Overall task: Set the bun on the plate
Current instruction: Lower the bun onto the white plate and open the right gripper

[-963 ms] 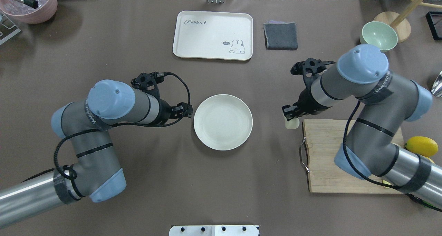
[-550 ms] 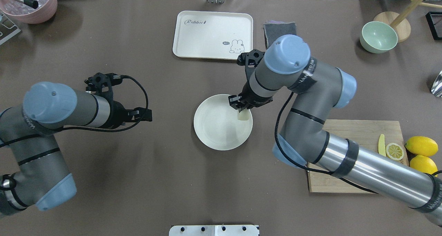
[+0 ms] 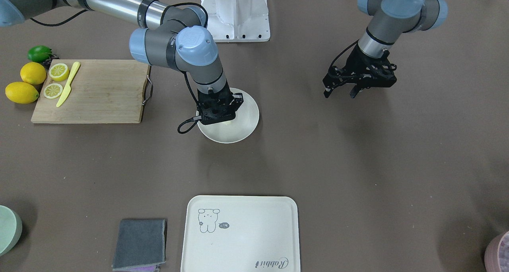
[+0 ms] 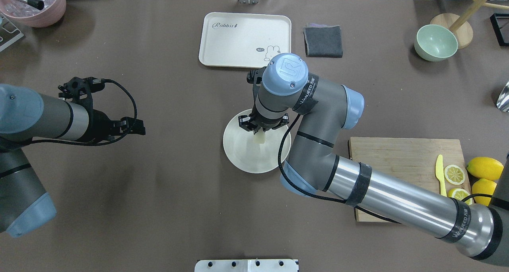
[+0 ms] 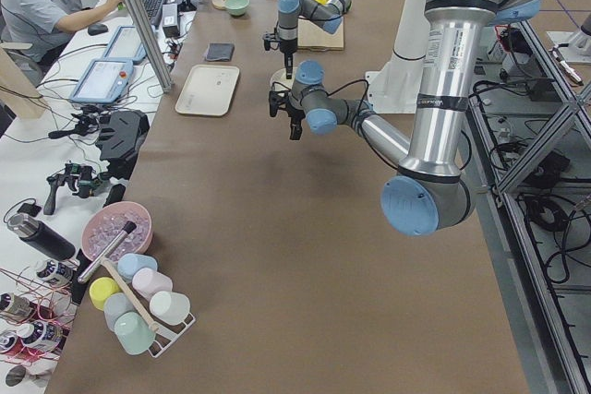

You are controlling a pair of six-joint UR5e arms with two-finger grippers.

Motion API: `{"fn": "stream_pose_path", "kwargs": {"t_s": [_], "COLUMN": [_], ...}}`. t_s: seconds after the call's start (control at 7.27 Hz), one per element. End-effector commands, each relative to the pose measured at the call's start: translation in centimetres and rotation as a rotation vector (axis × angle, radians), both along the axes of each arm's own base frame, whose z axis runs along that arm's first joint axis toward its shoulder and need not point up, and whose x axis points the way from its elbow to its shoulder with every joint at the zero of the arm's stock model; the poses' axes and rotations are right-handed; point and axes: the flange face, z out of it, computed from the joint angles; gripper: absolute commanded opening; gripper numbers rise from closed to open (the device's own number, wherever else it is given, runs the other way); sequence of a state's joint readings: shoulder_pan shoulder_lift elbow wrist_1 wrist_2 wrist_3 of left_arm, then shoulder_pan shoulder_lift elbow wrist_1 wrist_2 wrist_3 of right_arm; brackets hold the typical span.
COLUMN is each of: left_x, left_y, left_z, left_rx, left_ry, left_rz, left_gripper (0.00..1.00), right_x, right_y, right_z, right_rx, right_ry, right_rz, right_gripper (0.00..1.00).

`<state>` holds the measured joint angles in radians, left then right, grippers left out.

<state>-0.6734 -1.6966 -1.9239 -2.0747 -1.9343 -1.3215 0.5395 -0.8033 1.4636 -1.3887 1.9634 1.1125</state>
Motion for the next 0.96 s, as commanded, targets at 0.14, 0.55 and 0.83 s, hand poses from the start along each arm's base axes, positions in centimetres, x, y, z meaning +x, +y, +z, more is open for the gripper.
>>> {"fn": "stream_pose_path", "kwargs": {"t_s": [0.14, 0.55, 0.83], "left_x": [-0.8, -0.7, -1.4], "left_y": [-0.4, -0.3, -0.6], "left_z": [-0.2, -0.4, 0.0], "left_rx": [-0.027, -0.051, -0.054], "left_ry": [0.022, 0.034, 0.026], "left_rz": [0.007, 0.006, 0.0], "left_gripper": [0.97, 0.97, 0.97], "right_x": [-1.1, -0.2, 4.2], "right_y": [0.7, 0.3, -1.6], "right_z": [0.6, 0.0, -0.9], "right_rx": [0.009, 0.013, -0.007], "right_ry": [0.016, 0.002, -0.045], "right_rz": [0.02, 0.026, 0.031], "right_gripper": [0.74, 0.85, 0.85]}}
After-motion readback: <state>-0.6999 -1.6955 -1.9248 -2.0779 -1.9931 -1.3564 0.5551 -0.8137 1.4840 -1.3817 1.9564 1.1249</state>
